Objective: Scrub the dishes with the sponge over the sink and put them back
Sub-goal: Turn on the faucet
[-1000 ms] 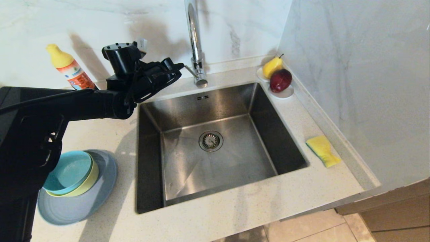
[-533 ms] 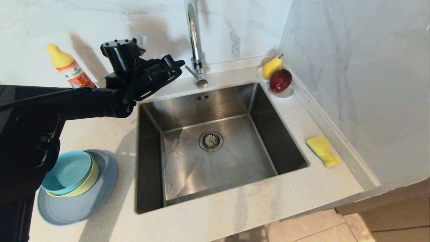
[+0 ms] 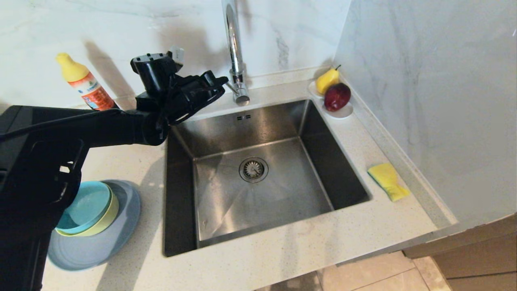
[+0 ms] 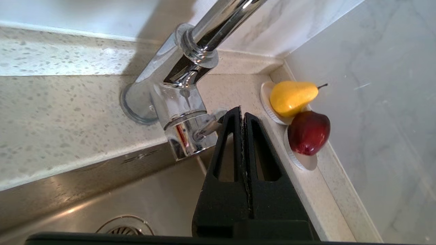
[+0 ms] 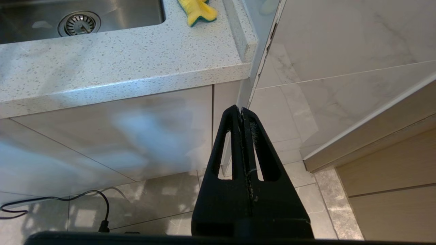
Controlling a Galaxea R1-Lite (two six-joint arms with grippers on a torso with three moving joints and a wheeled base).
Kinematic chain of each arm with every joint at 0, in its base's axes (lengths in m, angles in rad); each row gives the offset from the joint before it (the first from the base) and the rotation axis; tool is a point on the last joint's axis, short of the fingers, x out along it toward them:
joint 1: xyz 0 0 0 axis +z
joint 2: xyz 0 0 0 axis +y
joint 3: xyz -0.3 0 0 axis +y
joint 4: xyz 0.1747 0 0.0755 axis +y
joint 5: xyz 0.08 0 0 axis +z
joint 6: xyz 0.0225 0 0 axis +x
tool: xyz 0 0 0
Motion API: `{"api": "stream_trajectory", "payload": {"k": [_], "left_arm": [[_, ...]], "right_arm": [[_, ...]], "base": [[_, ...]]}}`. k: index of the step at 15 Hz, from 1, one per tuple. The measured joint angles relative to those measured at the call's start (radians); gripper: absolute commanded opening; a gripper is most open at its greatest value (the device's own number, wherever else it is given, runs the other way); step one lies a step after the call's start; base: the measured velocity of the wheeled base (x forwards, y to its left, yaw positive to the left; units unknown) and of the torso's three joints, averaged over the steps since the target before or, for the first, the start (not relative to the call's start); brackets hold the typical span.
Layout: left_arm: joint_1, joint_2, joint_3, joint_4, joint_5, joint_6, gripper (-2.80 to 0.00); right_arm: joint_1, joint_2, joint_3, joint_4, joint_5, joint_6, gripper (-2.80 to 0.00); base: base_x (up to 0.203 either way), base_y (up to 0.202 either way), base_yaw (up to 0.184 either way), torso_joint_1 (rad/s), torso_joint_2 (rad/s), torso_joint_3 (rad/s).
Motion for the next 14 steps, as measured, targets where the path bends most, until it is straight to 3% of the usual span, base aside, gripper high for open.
{"api": "stream_trajectory", "payload": {"k": [14], "left_arm": [[0.007,-0.051,-0.001,0.012,0.009,-0.009,-2.8]], "right_arm": [[0.0,0.0,0.0,0.0,0.0,0.0,-2.8]], "base": [[0.0,0.0,0.0,0.0,0.0,0.0]]}}
